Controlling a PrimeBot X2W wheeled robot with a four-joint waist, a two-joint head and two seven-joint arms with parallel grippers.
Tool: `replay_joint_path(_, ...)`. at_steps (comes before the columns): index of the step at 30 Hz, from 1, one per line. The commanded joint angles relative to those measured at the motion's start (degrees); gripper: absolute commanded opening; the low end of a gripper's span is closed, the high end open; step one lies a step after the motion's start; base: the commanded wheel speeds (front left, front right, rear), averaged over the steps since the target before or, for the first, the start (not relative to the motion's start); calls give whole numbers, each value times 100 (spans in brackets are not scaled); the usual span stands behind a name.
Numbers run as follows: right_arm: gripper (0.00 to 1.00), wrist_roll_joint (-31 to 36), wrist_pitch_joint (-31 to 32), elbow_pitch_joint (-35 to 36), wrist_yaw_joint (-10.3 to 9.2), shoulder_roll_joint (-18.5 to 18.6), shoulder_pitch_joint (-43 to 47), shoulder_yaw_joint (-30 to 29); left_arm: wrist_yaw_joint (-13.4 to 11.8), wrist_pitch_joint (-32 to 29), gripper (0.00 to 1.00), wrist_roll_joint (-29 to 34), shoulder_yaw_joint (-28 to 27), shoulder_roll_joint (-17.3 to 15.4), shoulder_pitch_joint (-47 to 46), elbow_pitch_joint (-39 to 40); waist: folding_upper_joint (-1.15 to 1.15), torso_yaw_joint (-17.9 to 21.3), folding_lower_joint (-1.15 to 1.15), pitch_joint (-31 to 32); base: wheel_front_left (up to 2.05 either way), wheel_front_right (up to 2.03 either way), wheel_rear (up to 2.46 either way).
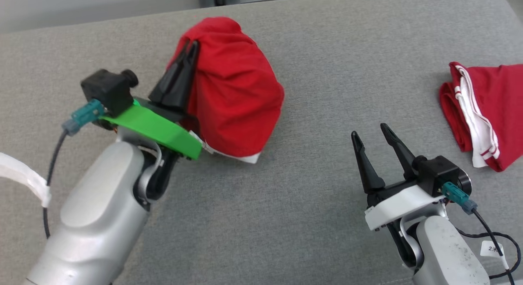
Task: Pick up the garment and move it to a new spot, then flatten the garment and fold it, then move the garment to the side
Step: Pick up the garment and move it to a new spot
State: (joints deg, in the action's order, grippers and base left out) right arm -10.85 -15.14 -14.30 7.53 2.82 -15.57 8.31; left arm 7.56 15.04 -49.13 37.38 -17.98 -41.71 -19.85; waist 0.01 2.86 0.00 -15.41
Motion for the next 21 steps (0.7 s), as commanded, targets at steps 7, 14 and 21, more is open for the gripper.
replay_joint_path(7, 100, -47, 2, -29, -10, 20, 221, 26, -17, 16, 100, 393, -35, 188, 987, -353, -1, 293, 0, 312, 0, 0, 0)
replay_joint_path(14, 100, -74, 2, -130, -10, 20, 374, -44, -17, 16, 100, 1222, -1199, 338, 1952, -433, -1, 174, 0, 603, 0, 0, 0)
replay_joint_path(21, 100, -67, 1, -264, -9, 20, 591, -158, -17, 8, 100, 2059, -2426, 650, 2928, -117, -1, 38, 0, 986, 0, 0, 0)
